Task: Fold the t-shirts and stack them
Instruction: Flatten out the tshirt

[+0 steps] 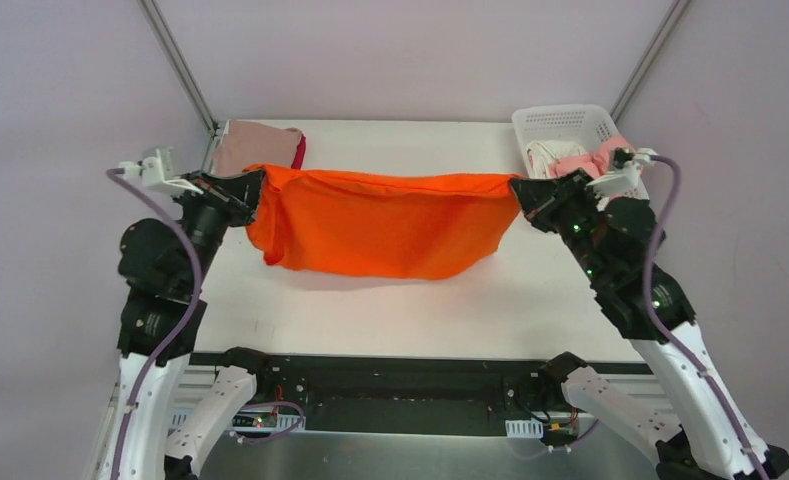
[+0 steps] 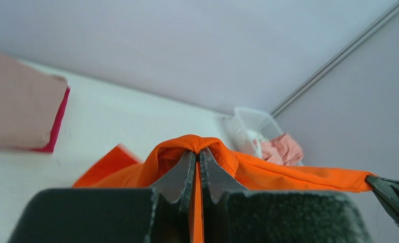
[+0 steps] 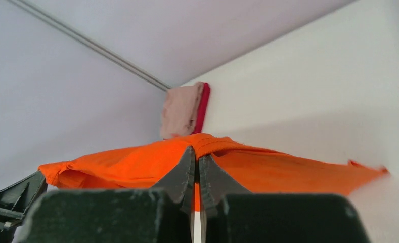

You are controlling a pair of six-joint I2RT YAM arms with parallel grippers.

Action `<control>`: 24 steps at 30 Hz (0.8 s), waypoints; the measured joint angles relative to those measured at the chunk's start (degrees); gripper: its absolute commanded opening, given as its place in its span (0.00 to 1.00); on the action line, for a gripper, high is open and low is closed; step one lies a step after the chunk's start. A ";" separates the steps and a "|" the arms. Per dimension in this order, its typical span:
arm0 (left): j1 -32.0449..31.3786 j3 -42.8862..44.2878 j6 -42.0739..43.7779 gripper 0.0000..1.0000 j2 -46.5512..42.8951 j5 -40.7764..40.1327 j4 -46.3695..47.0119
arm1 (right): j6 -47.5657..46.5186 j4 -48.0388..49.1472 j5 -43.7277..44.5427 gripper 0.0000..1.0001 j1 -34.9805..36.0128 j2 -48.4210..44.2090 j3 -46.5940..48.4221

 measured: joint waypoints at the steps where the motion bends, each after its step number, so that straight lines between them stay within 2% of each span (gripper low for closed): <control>1: 0.00 3.04 0.50 0.00 -0.48 0.09 -0.94 | -0.28 -1.55 -1.01 0.00 0.00 -0.90 2.64; 8: 0.00 19.80 3.04 0.00 -0.85 3.39 -6.38 | -0.76 -8.17 -12.92 0.00 0.00 -2.45 16.48; 15: 0.02 30.58 4.31 0.00 -0.96 8.96 -9.81 | -0.07 -10.88 -23.58 0.00 0.00 -2.80 26.82; 19: 0.20 34.42 4.42 0.00 -0.96 11.41 -11.26 | -0.09 -11.82 -25.09 0.00 0.00 -3.37 30.10; 24: 0.92 36.02 4.50 0.00 -0.17 12.59 -11.41 | -1.07 -13.35 -22.49 0.00 0.00 -2.91 30.80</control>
